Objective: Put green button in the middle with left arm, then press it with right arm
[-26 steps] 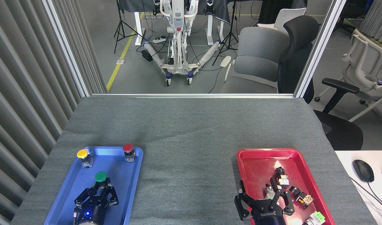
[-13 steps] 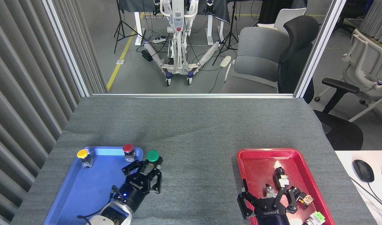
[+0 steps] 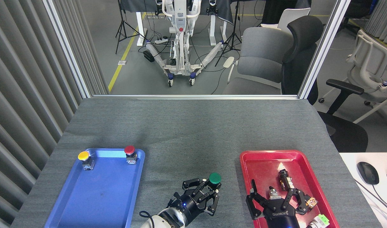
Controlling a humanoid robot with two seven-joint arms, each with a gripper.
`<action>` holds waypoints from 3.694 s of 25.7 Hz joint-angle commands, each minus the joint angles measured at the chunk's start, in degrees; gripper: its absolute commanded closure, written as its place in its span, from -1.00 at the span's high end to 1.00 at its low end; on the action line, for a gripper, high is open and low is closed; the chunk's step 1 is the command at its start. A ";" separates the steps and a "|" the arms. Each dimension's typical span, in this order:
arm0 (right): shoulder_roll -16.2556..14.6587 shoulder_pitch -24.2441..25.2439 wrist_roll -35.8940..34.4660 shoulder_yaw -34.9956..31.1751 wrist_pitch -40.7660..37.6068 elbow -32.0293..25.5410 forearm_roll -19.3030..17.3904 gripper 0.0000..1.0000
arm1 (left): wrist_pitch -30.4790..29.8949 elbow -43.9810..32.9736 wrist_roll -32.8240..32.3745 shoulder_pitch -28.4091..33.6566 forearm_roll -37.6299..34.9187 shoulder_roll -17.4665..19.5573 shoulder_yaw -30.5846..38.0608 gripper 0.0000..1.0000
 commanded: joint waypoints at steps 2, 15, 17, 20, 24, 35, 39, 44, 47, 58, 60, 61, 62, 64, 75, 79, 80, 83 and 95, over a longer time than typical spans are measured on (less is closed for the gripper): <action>-0.10 0.34 -0.02 0.03 -0.10 2.06 0.11 1.00 | 1.85 0.08 -2.71 0.15 -0.01 0.24 -0.14 0.25; -1.16 -1.07 -0.10 -0.06 0.25 3.47 -1.12 1.00 | 4.66 -17.32 -2.71 6.74 0.69 6.65 0.12 0.98; -1.42 -1.51 -0.10 -0.06 -0.10 3.47 -1.30 1.00 | 9.67 -27.78 -2.88 12.63 0.87 11.66 3.46 0.99; -1.42 -2.74 -0.02 0.30 -1.07 3.65 -1.21 0.99 | 14.50 -39.38 -2.71 20.89 0.87 17.46 9.61 0.98; -0.63 -3.53 0.07 1.52 -2.83 3.82 -0.95 0.66 | 15.38 -43.25 -1.92 27.83 0.16 17.03 19.54 0.98; 5.52 -13.72 2.88 9.08 -6.70 15.77 -0.16 -0.71 | 2.99 -44.92 -4.73 32.58 0.16 12.45 36.95 0.98; 6.31 -14.87 2.80 11.19 -5.73 22.19 3.36 -0.88 | 0.00 -45.01 -12.20 32.84 0.25 11.22 42.22 0.98; 7.19 -15.48 2.80 11.46 -5.47 24.74 3.53 -0.87 | -3.78 -44.39 -12.29 33.55 0.43 11.05 43.45 0.98; 7.81 -16.36 2.97 11.63 -4.94 25.88 3.36 -0.87 | -4.13 -43.87 -12.29 33.55 0.78 11.14 43.45 0.98; 6.93 -16.89 2.53 11.55 -3.36 31.51 3.36 -0.79 | -4.22 -42.64 -12.29 33.55 0.95 11.22 43.36 0.98; 6.84 -16.89 2.53 11.55 -3.36 31.60 3.36 -0.79 | -4.22 -42.72 -12.29 33.55 1.04 11.22 43.36 0.98; 6.84 -16.89 2.53 11.55 -3.36 31.60 3.36 -0.79 | -4.22 -42.90 -12.29 33.55 1.13 11.22 43.36 0.98; 6.84 -16.89 2.36 11.55 -3.36 31.60 3.27 -0.79 | -4.22 -43.07 -12.29 33.55 1.13 11.22 43.28 0.98; 6.93 -16.80 2.27 11.55 -3.44 30.80 2.92 -0.78 | -4.22 -43.07 -12.29 33.46 1.13 11.14 43.28 0.98; 7.89 -16.98 -1.33 11.11 -3.44 19.82 -2.53 -0.26 | -3.51 -42.55 -12.29 33.28 2.10 11.84 42.84 0.98; 7.02 -14.60 -3.36 5.66 -3.97 16.65 -6.49 1.00 | -3.42 -43.07 -12.29 33.28 2.10 12.10 42.84 0.98; 7.02 -13.37 -3.44 3.73 -3.97 16.13 -6.49 1.00 | -3.51 -43.07 -12.29 33.28 2.10 12.10 42.84 0.98; 7.10 -12.23 -4.15 -0.58 -3.97 15.16 -6.66 1.00 | -4.04 -42.81 -12.20 33.29 2.36 12.19 42.84 0.99; 4.64 -4.06 -18.56 -8.05 -3.44 10.33 -6.57 1.00 | -3.34 -44.31 -7.89 33.28 3.15 12.63 43.01 0.99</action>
